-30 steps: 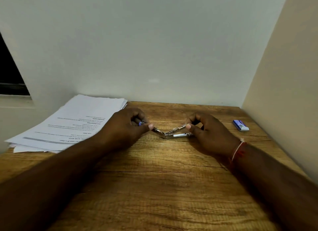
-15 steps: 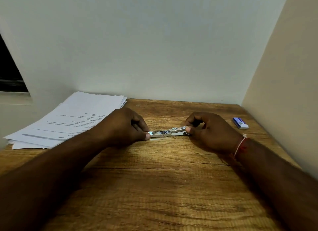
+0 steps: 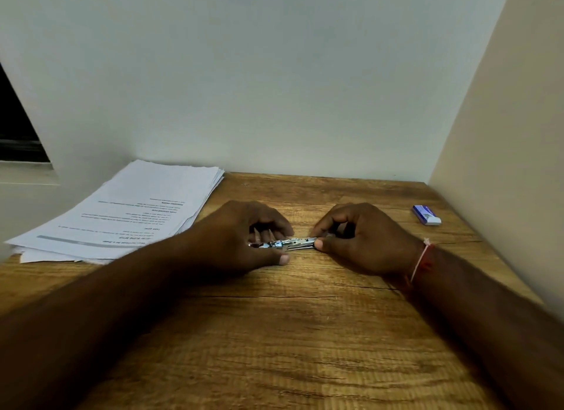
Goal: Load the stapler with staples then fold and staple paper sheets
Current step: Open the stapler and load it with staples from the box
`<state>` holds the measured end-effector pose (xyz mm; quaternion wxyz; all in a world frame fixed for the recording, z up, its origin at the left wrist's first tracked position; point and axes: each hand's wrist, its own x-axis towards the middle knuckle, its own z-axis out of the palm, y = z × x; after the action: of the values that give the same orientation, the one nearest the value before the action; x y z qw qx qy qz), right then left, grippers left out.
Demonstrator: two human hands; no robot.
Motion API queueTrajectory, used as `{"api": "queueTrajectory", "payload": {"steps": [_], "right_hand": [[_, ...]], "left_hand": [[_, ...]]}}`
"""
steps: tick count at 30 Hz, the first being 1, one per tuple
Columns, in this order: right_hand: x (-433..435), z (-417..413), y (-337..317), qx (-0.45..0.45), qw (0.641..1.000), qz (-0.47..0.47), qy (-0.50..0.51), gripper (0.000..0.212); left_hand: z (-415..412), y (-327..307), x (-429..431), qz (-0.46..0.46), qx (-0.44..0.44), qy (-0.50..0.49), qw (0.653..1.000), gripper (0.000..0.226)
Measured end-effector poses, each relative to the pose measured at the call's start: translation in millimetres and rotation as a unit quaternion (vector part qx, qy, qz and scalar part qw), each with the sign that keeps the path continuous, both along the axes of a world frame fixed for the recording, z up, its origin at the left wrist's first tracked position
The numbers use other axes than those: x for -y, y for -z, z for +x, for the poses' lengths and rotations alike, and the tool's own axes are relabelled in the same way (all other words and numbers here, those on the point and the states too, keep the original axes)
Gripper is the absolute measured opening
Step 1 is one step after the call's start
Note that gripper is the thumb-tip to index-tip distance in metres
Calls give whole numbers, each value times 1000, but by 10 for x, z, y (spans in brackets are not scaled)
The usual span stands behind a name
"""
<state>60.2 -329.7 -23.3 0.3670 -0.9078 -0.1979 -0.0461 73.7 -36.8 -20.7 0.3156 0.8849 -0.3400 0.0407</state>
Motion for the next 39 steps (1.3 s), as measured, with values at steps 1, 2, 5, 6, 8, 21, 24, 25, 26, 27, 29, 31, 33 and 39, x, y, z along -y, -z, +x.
{"api": "queueTrajectory", "payload": {"steps": [1,2,5,6,8,21,24,25,26,27,29,31,33,39], "right_hand": [[-11,-5,-3,1,1000,-3,-10,9],[-22,-8,-1,2,1000,-3,-19,10],[-40,-24,3,1,999,2,-33,12],[-44,-28,4,1,999,2,-37,13],[-59,-28,6,6,999,0,-43,14],[-76,3,-2,23,999,-4,-41,13],[-71,18,6,24,999,3,-44,14],[-70,22,9,24,999,5,-46,14],[-72,28,13,26,998,6,-48,14],[-71,32,16,28,998,5,-50,15],[-68,41,22,31,998,2,-52,15],[-68,40,23,34,998,0,-52,15],[-69,40,25,35,998,0,-53,14],[-90,37,21,36,998,0,-54,14]], "left_hand": [[-8,14,31,3,4,12,1000,35],[-12,21,55,7,7,22,1000,36],[6,35,91,24,19,49,998,35],[13,35,94,31,26,58,998,35],[19,31,95,43,40,73,996,35],[85,16,110,49,48,77,995,23],[89,21,121,42,51,83,994,15],[83,19,125,41,50,83,994,14],[78,17,130,40,47,83,995,13],[72,16,136,39,44,83,995,12],[68,12,146,34,40,85,995,13],[65,8,151,33,39,87,995,14],[58,9,153,34,41,89,995,15],[45,15,161,44,62,88,993,18]]}}
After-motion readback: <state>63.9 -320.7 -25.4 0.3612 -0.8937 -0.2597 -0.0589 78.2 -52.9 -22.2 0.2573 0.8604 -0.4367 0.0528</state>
